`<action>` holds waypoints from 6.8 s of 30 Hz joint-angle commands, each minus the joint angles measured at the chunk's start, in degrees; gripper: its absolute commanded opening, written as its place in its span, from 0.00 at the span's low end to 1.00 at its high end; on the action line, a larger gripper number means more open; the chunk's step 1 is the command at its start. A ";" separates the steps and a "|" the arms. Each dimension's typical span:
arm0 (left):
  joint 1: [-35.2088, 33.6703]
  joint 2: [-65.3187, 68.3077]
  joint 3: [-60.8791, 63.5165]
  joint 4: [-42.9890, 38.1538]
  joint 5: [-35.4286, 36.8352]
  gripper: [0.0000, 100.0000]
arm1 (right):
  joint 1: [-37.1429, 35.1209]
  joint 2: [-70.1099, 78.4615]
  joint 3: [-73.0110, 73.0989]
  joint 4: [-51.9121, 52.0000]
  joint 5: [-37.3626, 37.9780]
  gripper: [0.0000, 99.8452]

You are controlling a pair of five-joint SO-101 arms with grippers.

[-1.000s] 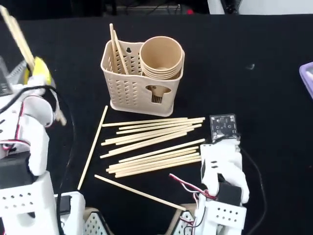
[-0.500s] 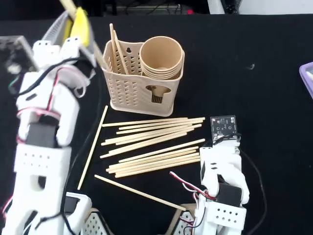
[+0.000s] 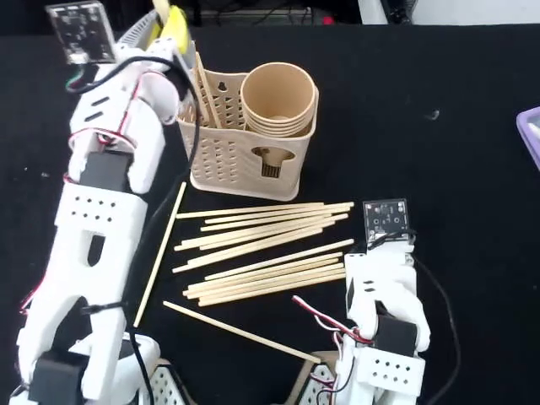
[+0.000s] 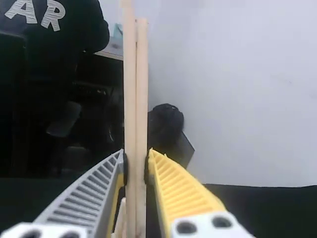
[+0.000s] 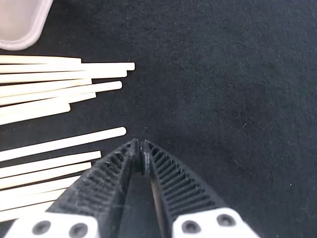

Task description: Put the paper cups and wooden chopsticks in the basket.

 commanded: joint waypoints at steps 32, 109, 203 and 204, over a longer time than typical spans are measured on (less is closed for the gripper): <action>-26.24 -32.62 25.01 51.96 -20.40 0.11 | 0.79 -5.05 -0.40 0.26 -0.18 0.01; -37.93 -37.89 63.96 30.42 -16.79 0.12 | -61.71 76.97 -28.09 -6.33 16.97 0.24; -38.11 -38.42 63.87 30.86 -16.79 0.11 | -43.60 86.81 -79.78 -42.11 -10.81 0.19; -38.11 -38.42 63.87 30.86 -16.79 0.11 | -43.60 85.85 -80.66 -40.00 -10.81 0.20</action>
